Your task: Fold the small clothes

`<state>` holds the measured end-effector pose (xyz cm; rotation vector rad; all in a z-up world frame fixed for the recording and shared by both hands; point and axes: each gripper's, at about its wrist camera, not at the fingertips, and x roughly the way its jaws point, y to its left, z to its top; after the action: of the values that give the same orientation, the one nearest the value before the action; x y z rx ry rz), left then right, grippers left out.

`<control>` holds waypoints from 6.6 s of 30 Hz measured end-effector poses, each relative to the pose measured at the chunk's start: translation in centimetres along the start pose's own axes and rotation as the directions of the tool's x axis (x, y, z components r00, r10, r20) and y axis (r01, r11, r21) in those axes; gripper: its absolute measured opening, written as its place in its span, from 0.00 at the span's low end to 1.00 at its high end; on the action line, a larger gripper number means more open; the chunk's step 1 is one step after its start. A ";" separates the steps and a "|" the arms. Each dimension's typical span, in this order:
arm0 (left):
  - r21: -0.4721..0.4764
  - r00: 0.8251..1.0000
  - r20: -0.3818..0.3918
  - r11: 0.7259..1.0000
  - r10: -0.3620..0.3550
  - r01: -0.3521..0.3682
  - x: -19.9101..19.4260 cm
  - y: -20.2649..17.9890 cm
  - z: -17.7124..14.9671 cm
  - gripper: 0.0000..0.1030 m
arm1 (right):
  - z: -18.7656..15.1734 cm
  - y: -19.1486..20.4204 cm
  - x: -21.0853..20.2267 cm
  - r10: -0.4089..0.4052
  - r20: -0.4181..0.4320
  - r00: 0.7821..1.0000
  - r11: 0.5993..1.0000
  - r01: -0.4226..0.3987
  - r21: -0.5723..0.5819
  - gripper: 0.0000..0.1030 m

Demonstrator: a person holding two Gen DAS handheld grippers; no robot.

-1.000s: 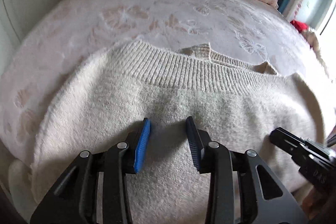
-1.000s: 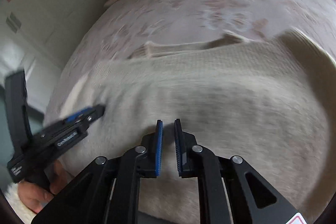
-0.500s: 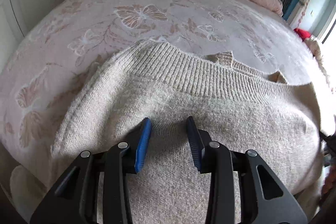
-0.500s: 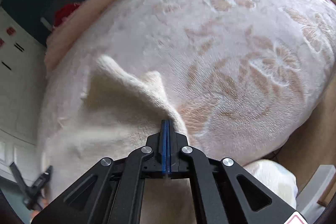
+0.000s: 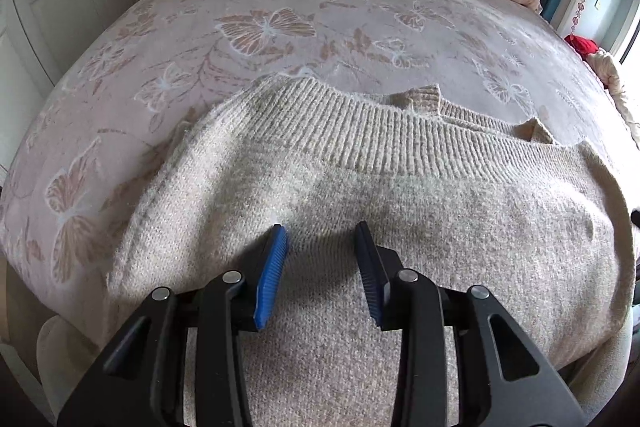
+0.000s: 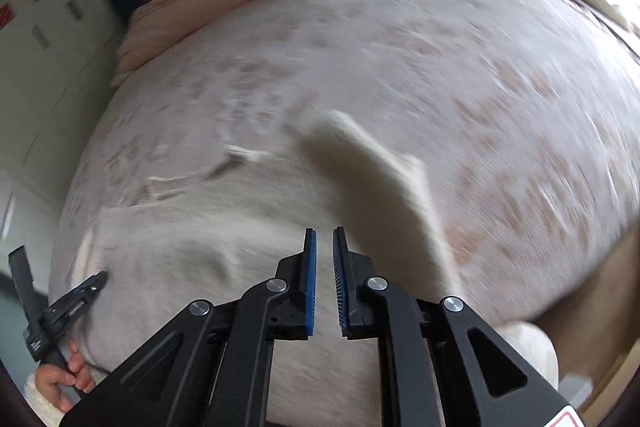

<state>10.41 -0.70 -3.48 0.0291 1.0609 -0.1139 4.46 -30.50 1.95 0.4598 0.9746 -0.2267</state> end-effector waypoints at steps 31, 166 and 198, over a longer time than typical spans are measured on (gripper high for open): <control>-0.212 0.985 -0.060 0.967 -0.159 0.143 3.6 6.5 7.3 0.31 | 5.9 -2.5 9.4 -0.094 -0.130 0.987 0.996 0.094 -0.007 0.16; 0.283 0.947 0.049 0.913 -0.319 0.293 -10.9 -13.9 -8.6 0.66 | -5.0 -7.7 -4.4 0.064 -0.041 0.997 0.994 -0.061 0.088 0.34; 0.291 0.978 0.084 0.943 -0.191 0.159 -7.3 -20.8 -2.4 0.80 | -0.6 -5.4 0.2 0.115 -0.084 0.990 0.992 -0.109 0.064 0.11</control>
<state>2.55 -20.64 2.30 0.1856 0.9271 -0.4245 2.05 -34.97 0.00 0.5808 1.0264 -0.1349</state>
